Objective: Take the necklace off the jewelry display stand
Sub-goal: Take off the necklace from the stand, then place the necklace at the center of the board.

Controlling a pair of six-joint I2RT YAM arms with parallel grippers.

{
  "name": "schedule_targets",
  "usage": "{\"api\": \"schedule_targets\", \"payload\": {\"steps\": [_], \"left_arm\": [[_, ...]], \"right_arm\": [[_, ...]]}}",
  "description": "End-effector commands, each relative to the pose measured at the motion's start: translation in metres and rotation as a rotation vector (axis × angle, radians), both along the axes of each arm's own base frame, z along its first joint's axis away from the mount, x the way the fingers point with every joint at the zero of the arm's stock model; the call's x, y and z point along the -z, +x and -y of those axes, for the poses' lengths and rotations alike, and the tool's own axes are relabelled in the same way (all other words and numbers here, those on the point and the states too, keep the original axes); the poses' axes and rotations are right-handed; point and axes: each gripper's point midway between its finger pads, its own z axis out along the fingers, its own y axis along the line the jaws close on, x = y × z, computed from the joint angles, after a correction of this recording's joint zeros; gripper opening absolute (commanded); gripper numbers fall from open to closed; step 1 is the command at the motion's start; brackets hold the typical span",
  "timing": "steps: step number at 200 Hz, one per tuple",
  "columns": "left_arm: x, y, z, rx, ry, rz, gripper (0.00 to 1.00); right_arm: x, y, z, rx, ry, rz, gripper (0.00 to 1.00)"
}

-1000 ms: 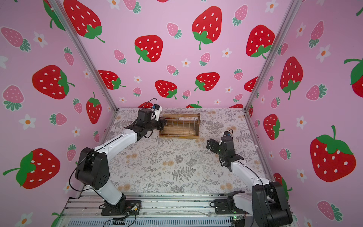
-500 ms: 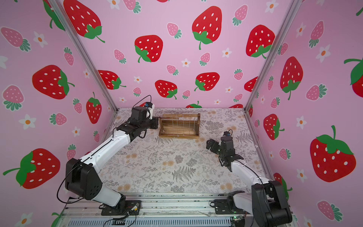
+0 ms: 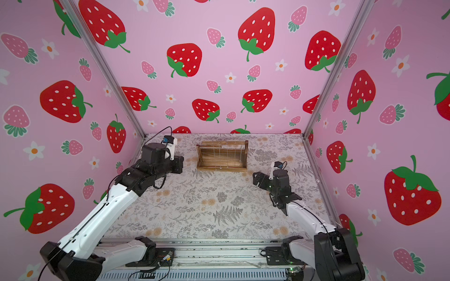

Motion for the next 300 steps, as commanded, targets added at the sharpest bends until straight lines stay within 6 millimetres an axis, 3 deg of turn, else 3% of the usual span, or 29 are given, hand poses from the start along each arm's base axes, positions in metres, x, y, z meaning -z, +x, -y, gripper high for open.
{"api": "schedule_targets", "payload": {"steps": [1, 33, 67, 89, 112, 155, 193, 236, 300], "left_arm": [[-0.002, -0.052, 0.015, 0.140, -0.111, -0.109, 0.00], [-0.006, -0.108, 0.029, 0.301, -0.233, -0.207, 0.00], [-0.008, -0.155, 0.045, 0.452, -0.403, -0.282, 0.00], [-0.010, -0.177, 0.057, 0.547, -0.519, -0.336, 0.00], [-0.012, -0.193, 0.063, 0.621, -0.580, -0.366, 0.00], [-0.005, -0.208, 0.071, 0.700, -0.648, -0.415, 0.00], [0.005, -0.216, 0.073, 0.720, -0.644, -0.440, 0.00], [0.013, -0.218, 0.077, 0.734, -0.638, -0.469, 0.00], [0.005, -0.226, 0.082, 0.794, -0.663, -0.491, 0.00]], "right_arm": [[-0.039, -0.015, -0.044, -0.210, 0.096, 0.109, 0.95], [-0.076, -0.083, -0.110, -0.613, 0.228, 0.142, 0.94], [-0.111, -0.168, -0.150, -0.929, 0.245, 0.189, 0.92], [-0.119, -0.213, -0.171, -1.095, 0.192, 0.216, 0.92], [-0.116, -0.236, -0.189, -1.177, 0.081, 0.224, 0.88], [-0.089, -0.234, -0.223, -1.172, -0.123, 0.235, 0.78], [-0.104, -0.231, -0.236, -1.163, -0.089, 0.318, 0.70], [-0.118, -0.245, -0.247, -1.258, -0.036, 0.344, 0.62], [-0.131, -0.258, -0.260, -1.348, 0.037, 0.364, 0.56]]}}
